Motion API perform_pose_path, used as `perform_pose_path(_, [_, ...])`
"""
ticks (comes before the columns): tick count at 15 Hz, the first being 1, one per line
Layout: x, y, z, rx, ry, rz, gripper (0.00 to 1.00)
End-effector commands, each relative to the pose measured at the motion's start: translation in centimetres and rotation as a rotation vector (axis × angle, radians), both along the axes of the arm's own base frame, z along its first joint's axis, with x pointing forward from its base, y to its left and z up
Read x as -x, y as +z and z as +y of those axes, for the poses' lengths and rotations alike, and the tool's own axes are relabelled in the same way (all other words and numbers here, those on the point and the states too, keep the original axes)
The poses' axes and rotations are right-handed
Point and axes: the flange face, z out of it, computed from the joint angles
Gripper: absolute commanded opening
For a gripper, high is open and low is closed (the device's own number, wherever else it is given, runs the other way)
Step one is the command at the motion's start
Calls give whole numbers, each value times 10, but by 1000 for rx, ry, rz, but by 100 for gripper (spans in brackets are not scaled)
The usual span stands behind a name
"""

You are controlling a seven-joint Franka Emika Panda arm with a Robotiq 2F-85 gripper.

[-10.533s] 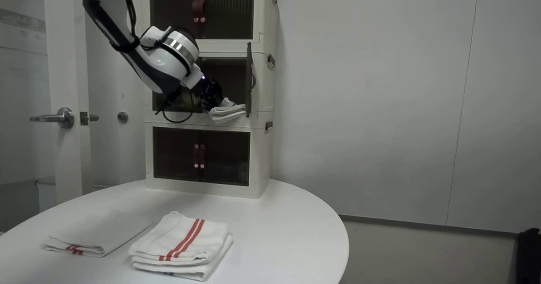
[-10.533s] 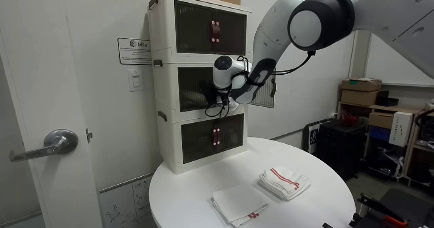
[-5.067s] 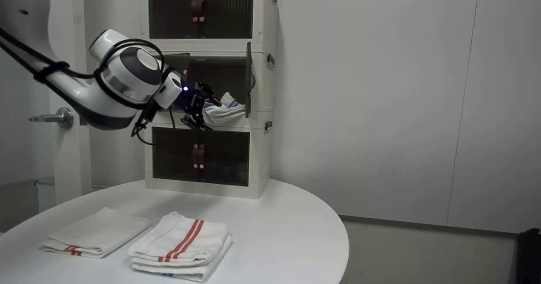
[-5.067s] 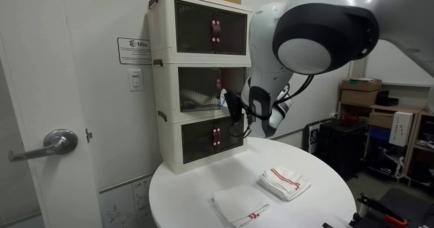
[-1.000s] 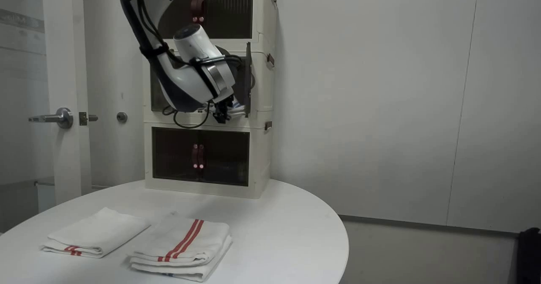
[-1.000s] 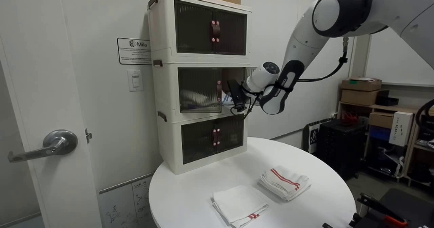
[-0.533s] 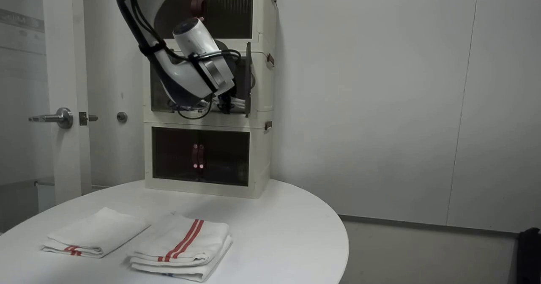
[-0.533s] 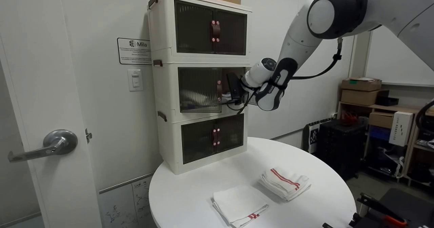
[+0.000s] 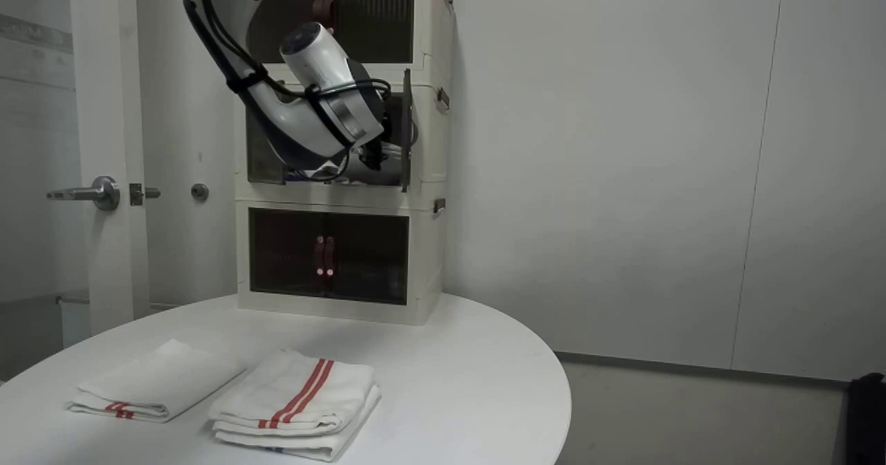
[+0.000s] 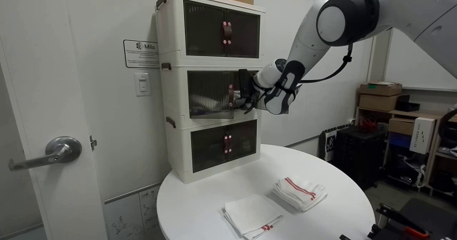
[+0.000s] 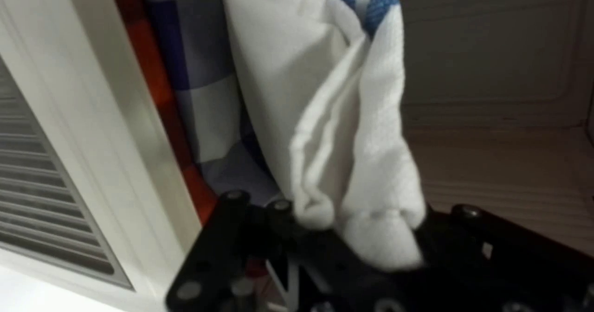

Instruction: Pick up the white and blue towel from the table and put it in the open cabinet

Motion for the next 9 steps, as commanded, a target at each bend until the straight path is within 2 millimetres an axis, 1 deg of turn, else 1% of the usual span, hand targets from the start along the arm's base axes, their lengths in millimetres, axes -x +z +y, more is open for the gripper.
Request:
perform_pose_path(1, [-12, 4, 2, -17, -1, -85, 8])
perform_pose_path(4, [-19, -5, 4, -21, 21, -92, 8])
perform_pose_path(6, [-23, -2, 0, -16, 20, -101, 8])
perform_pose_path(9, [-32, -5, 2, 15, 45, -110, 8])
